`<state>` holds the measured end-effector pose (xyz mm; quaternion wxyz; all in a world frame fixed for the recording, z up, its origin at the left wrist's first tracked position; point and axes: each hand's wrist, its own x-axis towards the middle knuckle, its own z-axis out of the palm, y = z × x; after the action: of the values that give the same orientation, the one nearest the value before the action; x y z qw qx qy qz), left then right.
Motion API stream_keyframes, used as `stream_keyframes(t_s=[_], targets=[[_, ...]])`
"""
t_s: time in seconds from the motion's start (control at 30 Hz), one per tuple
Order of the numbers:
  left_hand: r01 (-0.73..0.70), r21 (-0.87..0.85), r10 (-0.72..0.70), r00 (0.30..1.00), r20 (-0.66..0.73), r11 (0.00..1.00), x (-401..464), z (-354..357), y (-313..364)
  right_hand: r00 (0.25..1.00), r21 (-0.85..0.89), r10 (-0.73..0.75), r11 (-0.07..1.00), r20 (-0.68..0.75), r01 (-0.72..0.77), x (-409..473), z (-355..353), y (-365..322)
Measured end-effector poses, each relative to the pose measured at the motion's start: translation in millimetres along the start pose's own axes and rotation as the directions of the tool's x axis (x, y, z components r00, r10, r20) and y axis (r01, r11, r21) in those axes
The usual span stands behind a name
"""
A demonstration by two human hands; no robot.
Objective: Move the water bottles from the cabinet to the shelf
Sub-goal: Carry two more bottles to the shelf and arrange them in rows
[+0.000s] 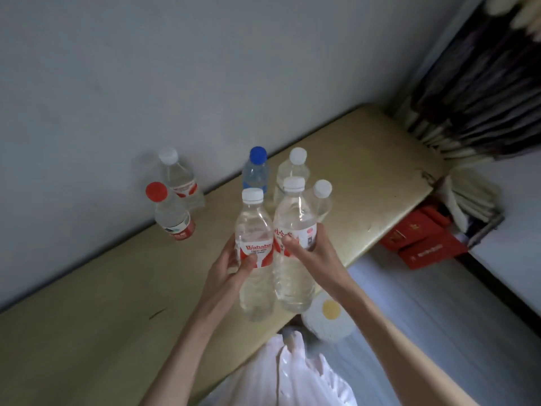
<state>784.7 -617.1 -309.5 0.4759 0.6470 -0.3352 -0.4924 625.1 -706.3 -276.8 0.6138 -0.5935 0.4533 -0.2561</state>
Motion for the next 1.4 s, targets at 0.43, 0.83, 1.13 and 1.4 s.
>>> stream_keyframes(t_s=[0.43, 0.83, 1.13, 1.4], targets=[[-0.256, 0.072, 0.131, 0.693, 0.709, 0.964, -96.3, 232.4, 69.6, 0.795, 0.409, 0.22, 0.912, -0.565, 0.039, -275.0, -162.0, 27.5], [-0.377, -0.023, 0.09, 0.161, 0.983, 0.926, -417.4, 528.9, 25.4, -0.029, 0.195, 0.208, 0.95, -0.978, 0.246, -671.4, -252.5, 87.6], [-0.396, -0.172, 0.05, -0.3, 0.953, 0.902, -634.7, 688.5, -21.9, -0.536, 0.118, 0.236, 0.962, -0.81, 0.244, -905.8, -267.3, 150.7], [-0.408, -0.151, -0.058, -0.457, 0.888, 0.9, -796.4, 857.9, -80.5, -0.79, 0.127, 0.281, 0.959, -0.545, 0.253, -1100.1, -337.2, 211.4]])
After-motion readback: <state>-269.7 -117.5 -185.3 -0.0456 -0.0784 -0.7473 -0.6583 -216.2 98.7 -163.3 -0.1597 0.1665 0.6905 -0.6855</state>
